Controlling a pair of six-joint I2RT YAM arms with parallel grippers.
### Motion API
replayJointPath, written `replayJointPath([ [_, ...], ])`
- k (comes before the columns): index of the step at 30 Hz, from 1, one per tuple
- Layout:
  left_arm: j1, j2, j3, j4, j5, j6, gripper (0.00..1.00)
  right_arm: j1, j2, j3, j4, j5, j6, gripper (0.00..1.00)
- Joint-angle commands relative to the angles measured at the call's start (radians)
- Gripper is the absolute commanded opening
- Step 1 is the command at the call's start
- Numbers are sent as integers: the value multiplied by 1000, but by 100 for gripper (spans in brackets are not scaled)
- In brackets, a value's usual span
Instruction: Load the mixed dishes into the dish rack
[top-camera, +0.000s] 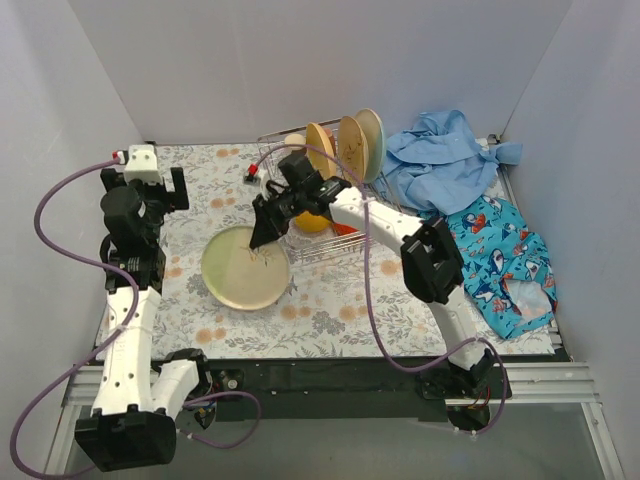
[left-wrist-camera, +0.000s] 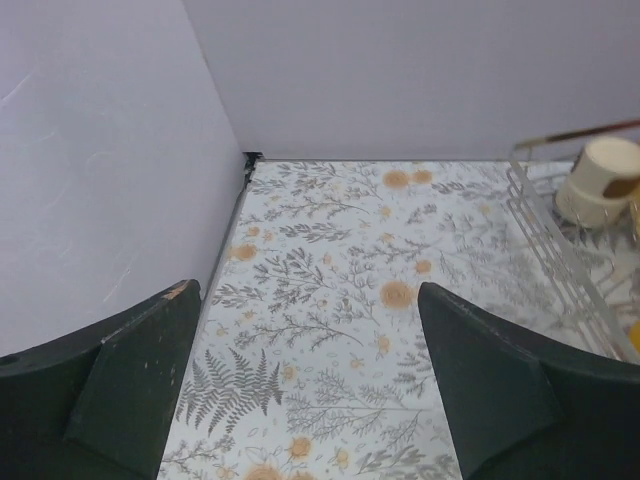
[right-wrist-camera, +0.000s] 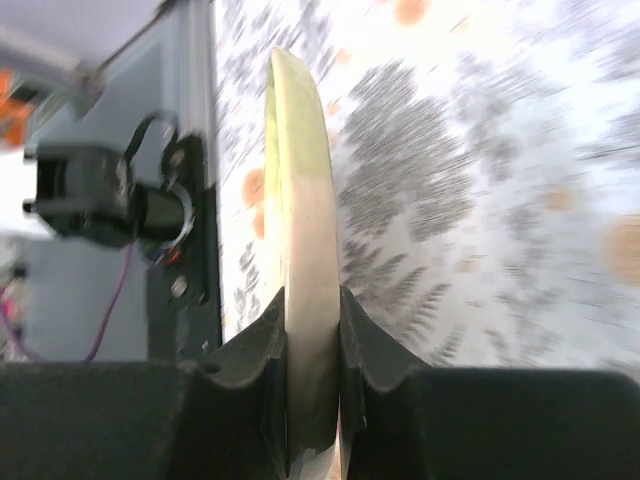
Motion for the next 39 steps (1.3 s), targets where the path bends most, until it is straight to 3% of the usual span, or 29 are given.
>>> replayJointPath([
  [1, 2, 71, 32, 59, -200, -206, 91, -68, -241, 101, 159, 243, 49, 1],
  [3, 3, 66, 20, 62, -133, -241, 91, -82, -293, 74, 206, 394, -8, 1],
  [8, 3, 63, -3, 35, -34, -287, 91, -100, -434, -110, 526, 750, -28, 1],
  [12, 3, 51, -12, 7, 0, -288, 91, -97, -427, -135, 634, 1093, -63, 1],
  [15, 2, 31, -25, -11, 0, -283, 91, -91, -373, -85, 661, 1221, -100, 1],
  [22, 3, -4, -57, -45, 17, -284, 90, -68, -282, -29, 682, 1421, -115, 1],
  [39, 2, -14, -118, -68, 47, -284, 90, -22, -135, 64, 734, 1469, -109, 1],
])
